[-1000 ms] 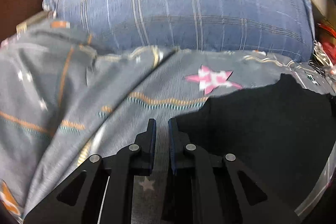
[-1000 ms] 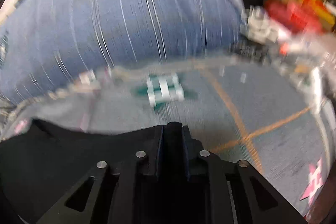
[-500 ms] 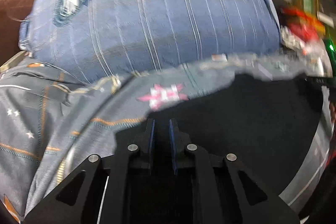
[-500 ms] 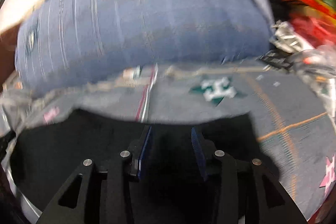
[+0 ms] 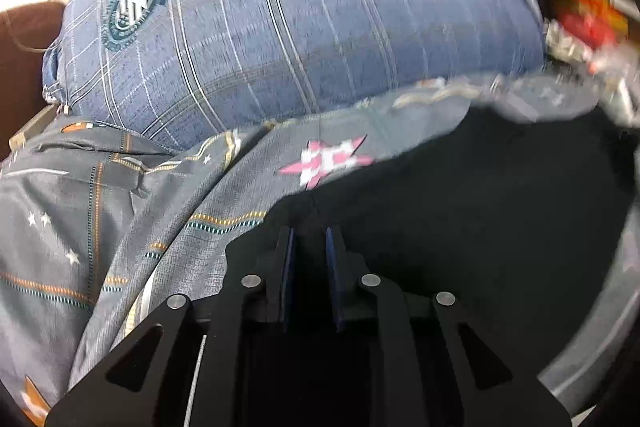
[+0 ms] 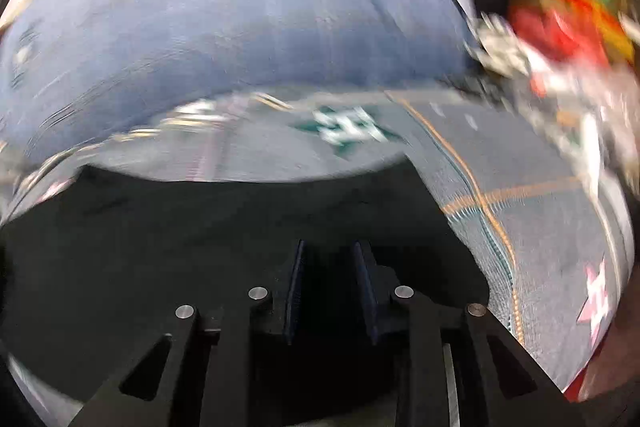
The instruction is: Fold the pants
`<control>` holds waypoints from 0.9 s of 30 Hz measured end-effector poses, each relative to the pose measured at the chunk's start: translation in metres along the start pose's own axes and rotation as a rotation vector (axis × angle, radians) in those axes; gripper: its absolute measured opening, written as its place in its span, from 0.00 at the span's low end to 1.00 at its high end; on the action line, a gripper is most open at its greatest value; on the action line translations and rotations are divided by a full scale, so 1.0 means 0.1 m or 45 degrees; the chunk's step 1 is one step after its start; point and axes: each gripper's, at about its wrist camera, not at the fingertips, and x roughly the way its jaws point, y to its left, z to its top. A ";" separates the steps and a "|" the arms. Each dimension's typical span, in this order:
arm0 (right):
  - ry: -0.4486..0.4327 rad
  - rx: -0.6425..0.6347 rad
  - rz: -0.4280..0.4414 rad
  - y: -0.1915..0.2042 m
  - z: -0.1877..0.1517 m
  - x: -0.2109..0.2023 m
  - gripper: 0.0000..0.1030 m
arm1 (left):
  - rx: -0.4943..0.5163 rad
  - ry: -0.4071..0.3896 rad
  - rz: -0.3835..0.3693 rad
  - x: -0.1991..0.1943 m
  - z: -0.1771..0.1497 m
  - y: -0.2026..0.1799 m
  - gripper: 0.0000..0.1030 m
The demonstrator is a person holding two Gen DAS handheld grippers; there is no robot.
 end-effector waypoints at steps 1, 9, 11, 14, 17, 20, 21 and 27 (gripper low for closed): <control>-0.036 -0.024 0.056 0.10 -0.04 -0.13 0.27 | -0.001 -0.046 -0.015 -0.12 0.01 -0.01 0.15; 0.089 -0.213 0.335 1.00 -0.50 -0.29 0.32 | 0.174 0.095 -0.026 -0.05 -0.16 -0.37 0.29; 0.052 -0.288 0.265 1.09 -0.56 -0.24 0.38 | 0.133 0.181 -0.021 0.11 -0.24 -0.29 0.30; 0.038 -0.208 0.282 0.96 -0.51 -0.25 0.41 | 0.015 0.160 -0.093 0.03 -0.17 -0.15 0.30; -0.121 -0.079 0.376 0.80 -0.38 -0.44 0.43 | -0.020 0.126 -0.062 -0.03 -0.17 -0.11 0.32; -0.285 -0.010 0.367 0.77 -0.30 -0.62 0.64 | -0.055 0.087 -0.026 -0.13 -0.16 -0.09 0.43; -0.342 0.019 0.377 0.77 -0.28 -0.68 0.70 | -0.059 0.069 -0.012 -0.17 -0.16 -0.08 0.51; -0.410 -0.066 0.409 1.14 -0.14 -0.81 0.83 | -0.080 -0.032 0.048 -0.38 -0.13 -0.01 0.64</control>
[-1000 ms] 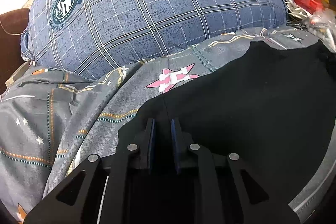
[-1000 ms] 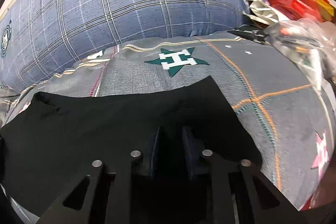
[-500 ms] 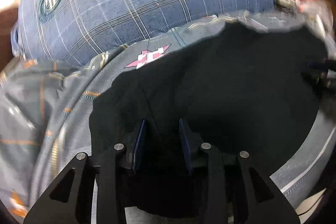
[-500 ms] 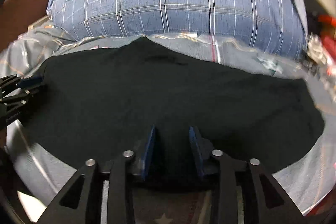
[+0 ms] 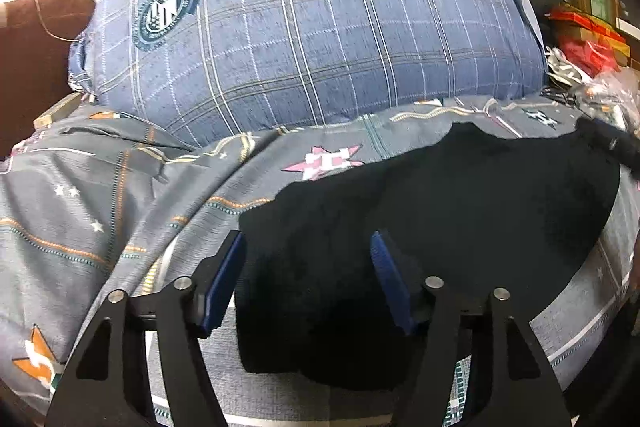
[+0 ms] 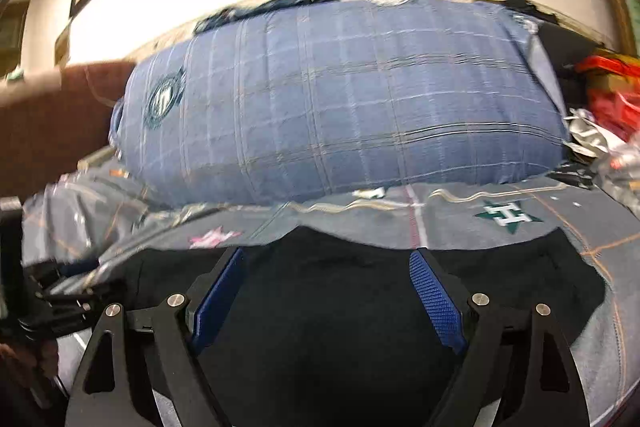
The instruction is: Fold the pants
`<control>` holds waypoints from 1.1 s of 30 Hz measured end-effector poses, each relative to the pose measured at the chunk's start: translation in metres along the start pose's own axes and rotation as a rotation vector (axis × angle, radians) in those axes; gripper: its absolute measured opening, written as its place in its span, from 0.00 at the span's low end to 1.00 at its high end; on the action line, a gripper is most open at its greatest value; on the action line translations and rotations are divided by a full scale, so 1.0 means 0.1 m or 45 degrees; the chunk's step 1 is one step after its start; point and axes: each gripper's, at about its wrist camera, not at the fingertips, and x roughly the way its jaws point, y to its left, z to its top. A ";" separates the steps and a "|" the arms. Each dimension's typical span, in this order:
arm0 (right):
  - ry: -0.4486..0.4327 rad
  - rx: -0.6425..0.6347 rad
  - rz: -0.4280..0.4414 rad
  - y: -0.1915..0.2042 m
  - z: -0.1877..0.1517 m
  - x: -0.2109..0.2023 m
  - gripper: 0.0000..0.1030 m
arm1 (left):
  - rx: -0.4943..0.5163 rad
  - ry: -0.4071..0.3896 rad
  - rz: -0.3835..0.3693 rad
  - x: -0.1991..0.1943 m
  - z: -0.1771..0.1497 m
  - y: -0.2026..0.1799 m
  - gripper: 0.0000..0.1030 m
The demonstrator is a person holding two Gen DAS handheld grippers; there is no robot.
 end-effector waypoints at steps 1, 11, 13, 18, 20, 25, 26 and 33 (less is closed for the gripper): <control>0.022 -0.008 0.019 0.04 -0.01 0.05 0.83 | -0.005 -0.008 0.001 -0.02 0.01 0.01 0.64; 0.083 -0.107 0.058 0.33 -0.15 0.14 0.83 | -0.030 -0.027 0.046 -0.11 -0.02 0.05 0.70; 0.082 -0.114 0.052 0.32 -0.17 0.13 0.83 | -0.034 -0.006 0.044 -0.12 -0.06 0.03 0.70; 0.129 -0.098 0.002 0.26 -0.18 0.15 0.83 | -0.038 0.049 0.025 -0.13 -0.13 -0.06 0.70; 0.166 -0.085 -0.032 0.20 -0.18 0.18 0.83 | -0.029 0.058 0.024 -0.15 -0.13 -0.13 0.70; 0.198 -0.073 -0.094 0.09 -0.18 0.16 0.83 | -0.018 0.055 0.007 -0.21 -0.07 -0.26 0.70; 0.198 -0.077 -0.110 0.08 -0.18 0.15 0.83 | -0.015 0.058 -0.003 -0.22 -0.04 -0.29 0.70; 0.199 -0.123 -0.183 -0.01 -0.17 0.07 0.83 | 0.039 0.050 -0.035 -0.24 0.08 -0.52 0.70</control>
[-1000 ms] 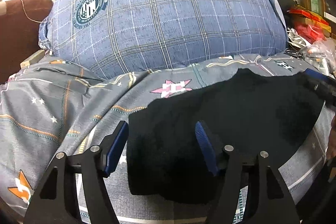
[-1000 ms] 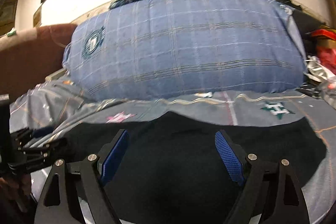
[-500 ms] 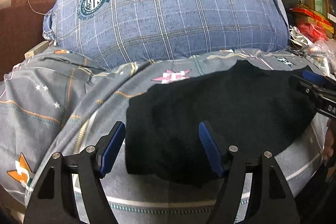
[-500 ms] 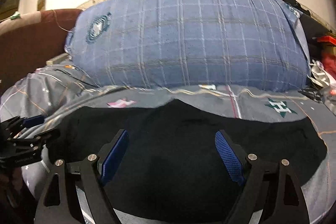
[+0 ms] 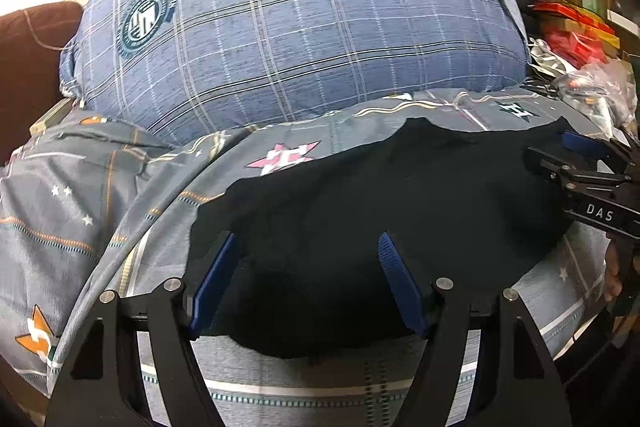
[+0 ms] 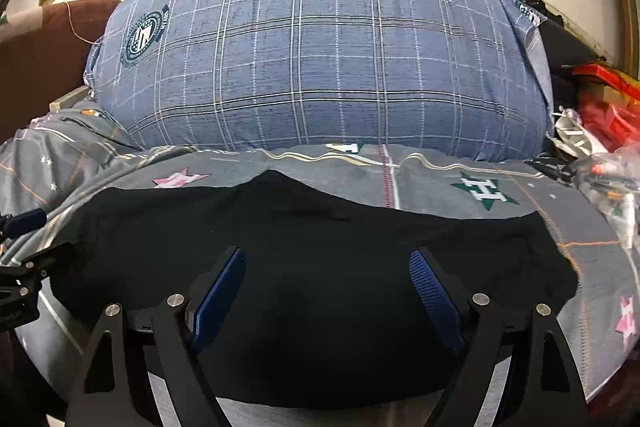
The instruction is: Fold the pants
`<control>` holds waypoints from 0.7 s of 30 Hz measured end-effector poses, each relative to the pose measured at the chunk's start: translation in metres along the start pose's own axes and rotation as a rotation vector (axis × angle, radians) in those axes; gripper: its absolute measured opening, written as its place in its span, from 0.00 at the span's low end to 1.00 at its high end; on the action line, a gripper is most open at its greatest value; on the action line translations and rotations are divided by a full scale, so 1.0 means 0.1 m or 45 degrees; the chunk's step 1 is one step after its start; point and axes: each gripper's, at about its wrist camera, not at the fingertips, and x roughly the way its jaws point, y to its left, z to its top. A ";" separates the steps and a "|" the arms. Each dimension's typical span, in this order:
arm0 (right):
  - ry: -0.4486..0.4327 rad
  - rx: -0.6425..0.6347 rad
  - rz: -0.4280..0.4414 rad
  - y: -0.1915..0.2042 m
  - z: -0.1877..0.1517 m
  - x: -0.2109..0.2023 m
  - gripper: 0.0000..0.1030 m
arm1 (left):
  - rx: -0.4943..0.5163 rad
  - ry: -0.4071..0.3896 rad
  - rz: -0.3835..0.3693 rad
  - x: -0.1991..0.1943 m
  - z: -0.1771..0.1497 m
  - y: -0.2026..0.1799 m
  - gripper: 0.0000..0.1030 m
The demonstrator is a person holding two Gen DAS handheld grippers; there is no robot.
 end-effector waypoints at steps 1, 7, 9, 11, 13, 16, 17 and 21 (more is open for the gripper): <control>0.001 -0.001 -0.007 -0.02 0.00 -0.01 0.83 | 0.004 -0.002 -0.002 0.00 0.01 -0.02 0.70; -0.006 0.017 -0.019 -0.13 0.02 -0.04 0.83 | 0.052 -0.006 -0.026 0.01 0.11 -0.21 0.70; -0.008 0.025 -0.024 -0.17 0.03 -0.05 0.83 | 0.063 -0.014 -0.033 0.01 0.14 -0.27 0.70; -0.004 0.030 -0.032 -0.20 0.03 -0.04 0.83 | 0.064 -0.017 -0.037 0.01 0.16 -0.31 0.70; 0.001 0.034 -0.042 -0.21 0.02 -0.04 0.83 | 0.064 -0.018 -0.047 0.00 0.17 -0.34 0.70; 0.015 0.048 -0.055 -0.26 0.02 -0.02 0.83 | 0.082 -0.015 -0.055 0.00 0.16 -0.40 0.70; 0.022 0.061 -0.053 -0.29 0.01 -0.01 0.83 | 0.093 -0.012 -0.053 0.01 0.14 -0.41 0.70; 0.042 0.182 -0.008 -0.50 -0.02 0.01 0.83 | 0.106 0.024 -0.052 0.08 0.06 -0.41 0.70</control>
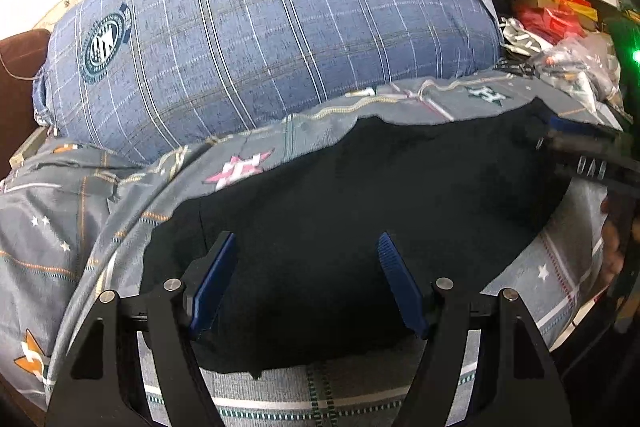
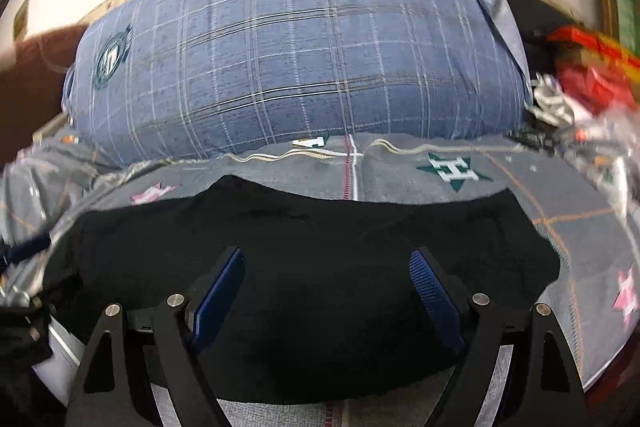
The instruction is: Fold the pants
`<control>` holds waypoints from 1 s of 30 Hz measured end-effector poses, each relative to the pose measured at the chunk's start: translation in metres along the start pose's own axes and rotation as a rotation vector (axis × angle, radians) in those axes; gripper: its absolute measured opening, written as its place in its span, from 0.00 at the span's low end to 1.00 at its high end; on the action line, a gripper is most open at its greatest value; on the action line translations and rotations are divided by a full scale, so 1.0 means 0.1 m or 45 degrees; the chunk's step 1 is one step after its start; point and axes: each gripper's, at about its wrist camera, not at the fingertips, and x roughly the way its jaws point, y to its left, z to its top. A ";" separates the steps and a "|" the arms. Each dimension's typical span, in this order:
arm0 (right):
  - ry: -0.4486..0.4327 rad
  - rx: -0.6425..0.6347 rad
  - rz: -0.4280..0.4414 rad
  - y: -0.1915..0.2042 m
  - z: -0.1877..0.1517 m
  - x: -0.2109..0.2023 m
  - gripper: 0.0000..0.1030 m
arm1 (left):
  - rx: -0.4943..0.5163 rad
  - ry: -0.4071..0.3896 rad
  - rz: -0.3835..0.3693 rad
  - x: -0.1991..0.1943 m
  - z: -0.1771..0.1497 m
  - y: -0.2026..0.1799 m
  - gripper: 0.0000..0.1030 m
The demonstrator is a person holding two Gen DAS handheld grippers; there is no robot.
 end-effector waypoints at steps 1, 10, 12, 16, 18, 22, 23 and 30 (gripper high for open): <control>0.007 0.033 0.006 -0.06 0.00 0.00 0.83 | 0.000 0.011 0.001 0.02 -0.03 0.01 0.70; 0.049 0.280 0.084 -0.48 -0.08 0.07 0.83 | -0.059 0.045 0.134 0.12 -0.19 0.47 0.70; 0.081 0.288 0.076 -0.50 -0.11 0.13 0.83 | -0.105 0.065 0.178 0.19 -0.24 0.66 0.70; 0.190 0.261 0.083 -0.43 -0.19 0.33 0.78 | -0.191 0.107 0.257 0.33 -0.36 0.95 0.70; 0.251 0.209 0.042 -0.35 -0.25 0.44 0.71 | -0.223 0.136 0.267 0.41 -0.42 1.04 0.70; 0.261 0.071 -0.067 -0.20 -0.32 0.52 0.71 | -0.245 0.175 0.247 0.51 -0.47 1.08 0.79; 0.263 0.042 -0.091 -0.17 -0.33 0.54 0.72 | -0.239 0.176 0.255 0.51 -0.47 1.08 0.80; 0.141 0.059 -0.035 -0.08 -0.23 0.40 0.71 | -0.289 0.049 0.258 0.26 -0.37 1.22 0.79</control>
